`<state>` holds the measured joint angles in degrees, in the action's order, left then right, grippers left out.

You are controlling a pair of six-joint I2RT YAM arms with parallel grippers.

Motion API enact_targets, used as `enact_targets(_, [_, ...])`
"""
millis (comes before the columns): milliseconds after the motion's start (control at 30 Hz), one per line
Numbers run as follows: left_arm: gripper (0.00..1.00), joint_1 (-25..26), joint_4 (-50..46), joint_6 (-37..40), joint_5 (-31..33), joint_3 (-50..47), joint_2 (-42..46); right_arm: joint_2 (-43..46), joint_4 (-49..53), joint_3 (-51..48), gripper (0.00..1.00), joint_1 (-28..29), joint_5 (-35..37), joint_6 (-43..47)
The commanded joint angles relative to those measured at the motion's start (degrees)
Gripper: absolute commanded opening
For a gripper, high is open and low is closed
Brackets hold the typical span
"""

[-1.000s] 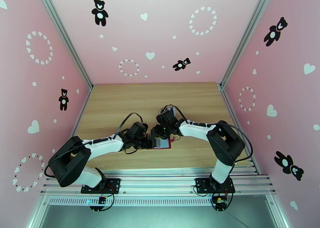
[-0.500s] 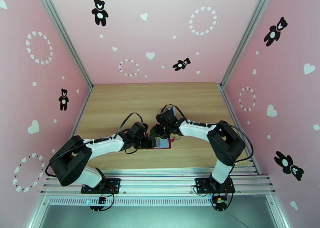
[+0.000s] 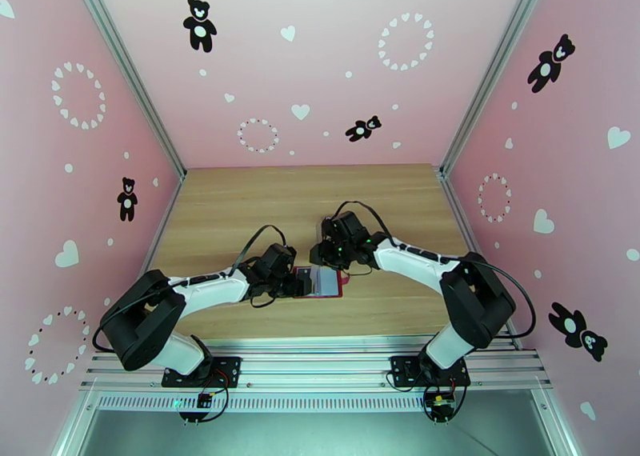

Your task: Put the credit cards into the card holder

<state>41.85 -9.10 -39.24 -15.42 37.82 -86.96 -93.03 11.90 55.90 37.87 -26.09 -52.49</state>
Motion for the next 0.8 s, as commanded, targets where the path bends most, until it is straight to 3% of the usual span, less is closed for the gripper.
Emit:
enact_targets(0, [0.73,0.25,-3.03,1.22,4.24,-0.82,-2.46,1.18,1.73,-1.37,0.42,0.17,0.67,0.91])
enact_targets(267, [0.73,-0.83,-10.11,3.91,8.82,2.28,1.58,1.07,1.55,-0.73,0.42,0.07,0.43,1.28])
enact_targets(767, [0.73,-6.3,-13.97,6.62,8.87,3.46,6.36,-0.57,1.52,0.32,0.43,-0.01,-1.01,1.61])
